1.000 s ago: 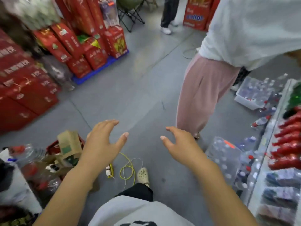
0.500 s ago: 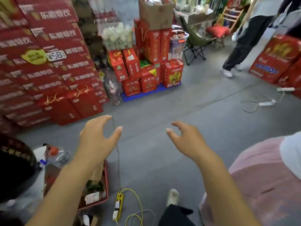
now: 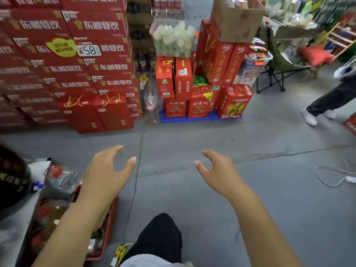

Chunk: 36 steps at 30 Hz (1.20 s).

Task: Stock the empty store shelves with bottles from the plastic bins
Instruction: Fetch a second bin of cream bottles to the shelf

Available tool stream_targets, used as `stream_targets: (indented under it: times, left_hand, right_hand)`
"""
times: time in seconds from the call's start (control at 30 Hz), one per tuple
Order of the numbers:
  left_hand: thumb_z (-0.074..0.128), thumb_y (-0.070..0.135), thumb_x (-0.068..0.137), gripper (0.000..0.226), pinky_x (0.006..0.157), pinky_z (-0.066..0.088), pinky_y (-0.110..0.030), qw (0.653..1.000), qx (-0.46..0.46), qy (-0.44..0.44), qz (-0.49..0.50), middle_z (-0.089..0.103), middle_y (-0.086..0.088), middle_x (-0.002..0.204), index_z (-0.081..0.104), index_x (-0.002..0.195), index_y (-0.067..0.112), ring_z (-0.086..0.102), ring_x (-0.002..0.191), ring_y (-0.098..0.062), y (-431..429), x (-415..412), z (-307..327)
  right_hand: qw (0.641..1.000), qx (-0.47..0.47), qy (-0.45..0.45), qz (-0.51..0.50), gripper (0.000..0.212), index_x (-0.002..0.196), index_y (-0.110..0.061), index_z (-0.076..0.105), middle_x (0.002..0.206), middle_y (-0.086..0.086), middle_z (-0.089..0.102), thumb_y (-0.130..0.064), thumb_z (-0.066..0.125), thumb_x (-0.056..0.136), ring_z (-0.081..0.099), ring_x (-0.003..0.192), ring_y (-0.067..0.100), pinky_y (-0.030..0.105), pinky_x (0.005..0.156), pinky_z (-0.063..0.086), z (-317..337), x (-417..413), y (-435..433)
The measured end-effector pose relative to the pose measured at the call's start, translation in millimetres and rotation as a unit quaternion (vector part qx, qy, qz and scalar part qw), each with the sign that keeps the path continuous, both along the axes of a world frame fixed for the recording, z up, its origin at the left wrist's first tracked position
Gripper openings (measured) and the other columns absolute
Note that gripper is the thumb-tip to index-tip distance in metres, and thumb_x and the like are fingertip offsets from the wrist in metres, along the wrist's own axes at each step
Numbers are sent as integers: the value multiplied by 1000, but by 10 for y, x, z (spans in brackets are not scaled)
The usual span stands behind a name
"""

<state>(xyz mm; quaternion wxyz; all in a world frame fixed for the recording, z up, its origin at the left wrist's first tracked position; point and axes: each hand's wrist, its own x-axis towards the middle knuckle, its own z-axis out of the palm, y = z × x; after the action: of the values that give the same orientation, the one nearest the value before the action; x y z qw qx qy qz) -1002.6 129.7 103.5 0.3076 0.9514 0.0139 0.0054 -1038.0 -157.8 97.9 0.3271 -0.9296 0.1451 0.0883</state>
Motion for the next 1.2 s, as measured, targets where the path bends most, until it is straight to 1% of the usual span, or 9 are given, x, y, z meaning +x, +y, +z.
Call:
stream_targets:
  times: [0.1, 0.2, 0.37, 0.53, 0.73, 0.93, 1.0, 1.1, 1.2]
  left_hand:
    - [63, 49, 91, 60, 112, 36, -41, 999, 13, 42, 8, 52, 2, 146, 52, 142, 21, 42, 138, -19, -65, 440, -137]
    - [64, 49, 90, 60, 110, 36, -39, 998, 6, 60, 3, 52, 2, 146, 52, 142, 21, 44, 137, -19, -134, 1118, -242]
    - [61, 50, 92, 61, 114, 34, -40, 995, 32, 37, -83, 51, 1, 147, 50, 143, 18, 42, 138, -19, -353, 2642, -133]
    - [60, 48, 93, 54, 105, 40, -39, 985, 79, -16, -151, 57, 2, 139, 54, 138, 18, 49, 130, -20, -582, 4008, 196]
    - [61, 44, 94, 48, 100, 40, -33, 990, 60, -1, -125, 60, 2, 133, 58, 133, 17, 51, 125, -19, -882, 5058, 94]
    - [61, 47, 92, 54, 102, 42, -36, 997, 44, 36, -60, 61, 0, 134, 57, 136, 16, 52, 125, -19, -1203, 5933, -221]
    - [61, 48, 92, 55, 103, 44, -38, 998, 40, 38, -37, 61, -2, 134, 58, 135, 15, 53, 125, -21, -1364, 6280, -227]
    - [60, 48, 93, 55, 105, 44, -40, 999, 39, 34, -7, 60, -4, 137, 57, 137, 14, 52, 128, -23, -1619, 6800, -144]
    - [59, 46, 95, 54, 104, 42, -39, 999, 25, 24, 14, 58, -6, 139, 55, 139, 14, 52, 129, -24, -1866, 7226, -47]
  right_hand:
    - [1000, -2, 22, 19, 58, 147, -22, 47, 142, -1, 57, -48, 58, 96, 55, 126, 18, 33, 103, 45, -59, 511, -155]
    - [1000, 3, 21, 21, 58, 148, -21, 46, 147, -1, 52, -46, 59, 97, 46, 137, 17, 32, 107, 40, -118, 1185, -279]
    - [999, -2, -39, -21, 53, 143, -16, 53, 142, 1, 58, -40, 62, 96, 50, 134, 17, 30, 108, 39, -50, 2486, -328]
    - [997, 10, -60, -47, 48, 141, -17, 55, 138, 0, 61, -36, 62, 97, 51, 132, 16, 28, 104, 39, 44, 3550, -346]
    - [996, 21, -23, -78, 48, 141, -18, 54, 138, 0, 59, -37, 60, 98, 51, 131, 17, 28, 98, 41, -98, 4467, -705]
    - [999, 30, -16, -40, 49, 142, -17, 53, 138, 0, 60, -38, 61, 98, 52, 131, 17, 27, 100, 42, -203, 5703, -1187]
    - [999, 19, -18, -21, 49, 141, -17, 54, 132, 1, 63, -38, 61, 98, 56, 124, 18, 26, 93, 44, -149, 6182, -1371]
    - [999, 27, -24, -6, 42, 136, -17, 57, 106, -8, 64, -34, 62, 98, 62, 101, 18, 26, 80, 46, -38, 6806, -1640]
    - [999, 3, -40, 21, 39, 134, -16, 59, 114, -3, 67, -32, 61, 98, 54, 92, 10, 24, 79, 40, 43, 7369, -1853]
